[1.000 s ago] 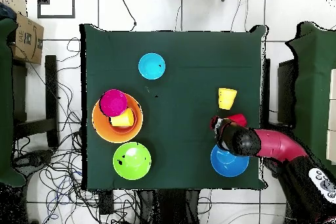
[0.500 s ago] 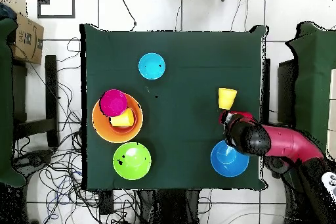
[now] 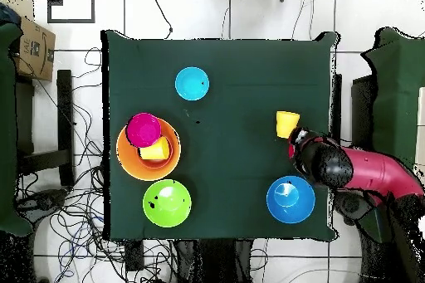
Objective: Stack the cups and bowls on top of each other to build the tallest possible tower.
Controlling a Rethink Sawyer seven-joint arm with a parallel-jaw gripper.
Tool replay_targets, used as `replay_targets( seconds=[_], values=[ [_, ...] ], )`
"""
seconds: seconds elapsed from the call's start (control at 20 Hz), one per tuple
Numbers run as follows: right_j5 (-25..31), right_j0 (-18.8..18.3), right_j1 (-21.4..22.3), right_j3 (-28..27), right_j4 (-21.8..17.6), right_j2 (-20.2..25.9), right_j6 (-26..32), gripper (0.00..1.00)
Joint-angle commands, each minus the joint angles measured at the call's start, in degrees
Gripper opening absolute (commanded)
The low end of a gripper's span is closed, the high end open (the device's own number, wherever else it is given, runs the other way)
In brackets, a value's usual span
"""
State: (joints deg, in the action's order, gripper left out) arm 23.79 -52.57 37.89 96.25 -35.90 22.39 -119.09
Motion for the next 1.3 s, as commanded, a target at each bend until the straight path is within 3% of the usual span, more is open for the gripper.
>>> replay_targets(
  seconds=[0.05, 0.3, 0.6, 0.95, 1.3],
  values=[
    [7.2, 4.1, -1.9, -5.4, 0.5, -4.6, -1.6, 1.00],
    [5.1, 4.3, -2.8, -2.6, -0.3, -5.4, -0.6, 1.00],
    [4.2, 3.1, -1.4, 1.4, -1.1, -3.1, 4.3, 1.00],
    [5.5, 3.4, -1.4, 1.5, -0.1, -2.8, 4.1, 1.00],
    [10.6, 3.7, 5.9, 5.2, 4.4, -2.5, 3.5, 1.00]
  ],
)
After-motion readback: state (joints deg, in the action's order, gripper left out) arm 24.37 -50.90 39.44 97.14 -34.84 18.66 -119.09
